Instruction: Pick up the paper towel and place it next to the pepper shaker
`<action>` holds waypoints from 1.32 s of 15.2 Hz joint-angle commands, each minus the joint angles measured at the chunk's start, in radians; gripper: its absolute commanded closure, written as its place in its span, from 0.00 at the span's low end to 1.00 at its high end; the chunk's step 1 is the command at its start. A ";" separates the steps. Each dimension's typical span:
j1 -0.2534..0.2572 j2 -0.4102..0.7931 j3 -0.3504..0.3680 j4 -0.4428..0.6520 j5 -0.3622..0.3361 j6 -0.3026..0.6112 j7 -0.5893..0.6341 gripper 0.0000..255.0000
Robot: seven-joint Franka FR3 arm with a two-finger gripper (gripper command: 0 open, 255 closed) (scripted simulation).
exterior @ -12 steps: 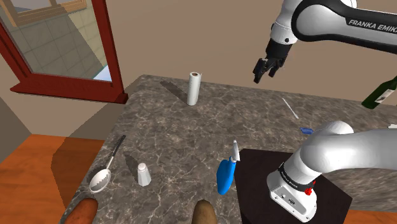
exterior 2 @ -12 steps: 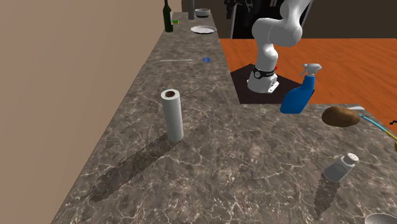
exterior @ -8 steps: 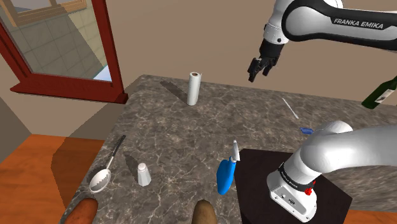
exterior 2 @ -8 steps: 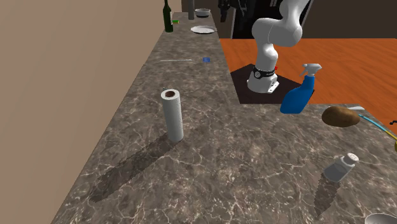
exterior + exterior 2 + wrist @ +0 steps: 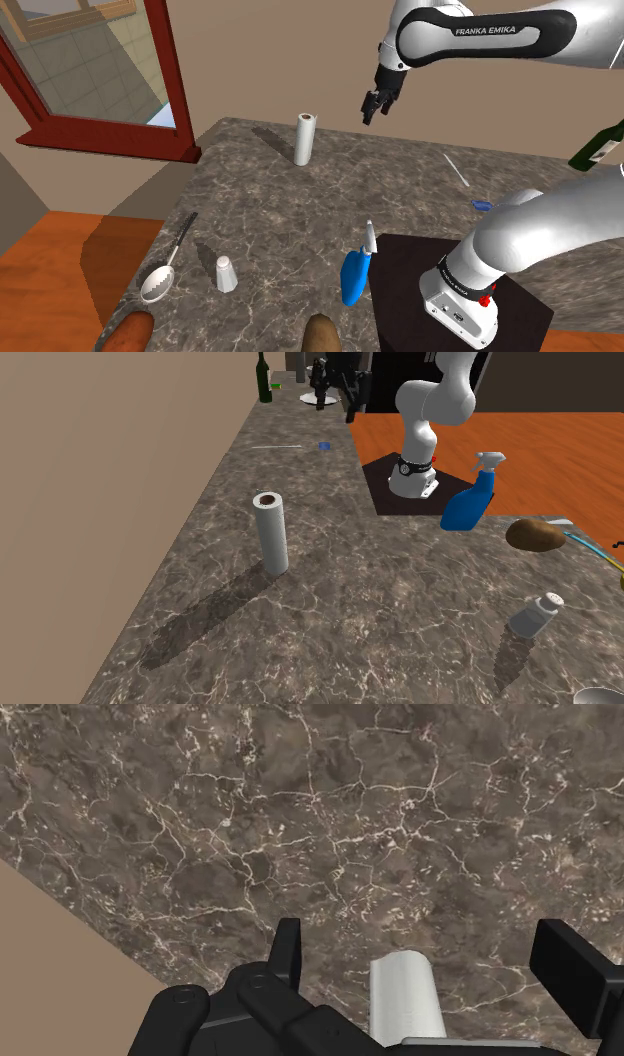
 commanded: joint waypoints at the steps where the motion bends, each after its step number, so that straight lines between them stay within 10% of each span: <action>1: 0.009 0.086 -0.005 0.057 0.003 0.031 -0.032 0.00; 20: 0.057 0.824 0.026 0.742 0.049 0.092 -0.313 0.00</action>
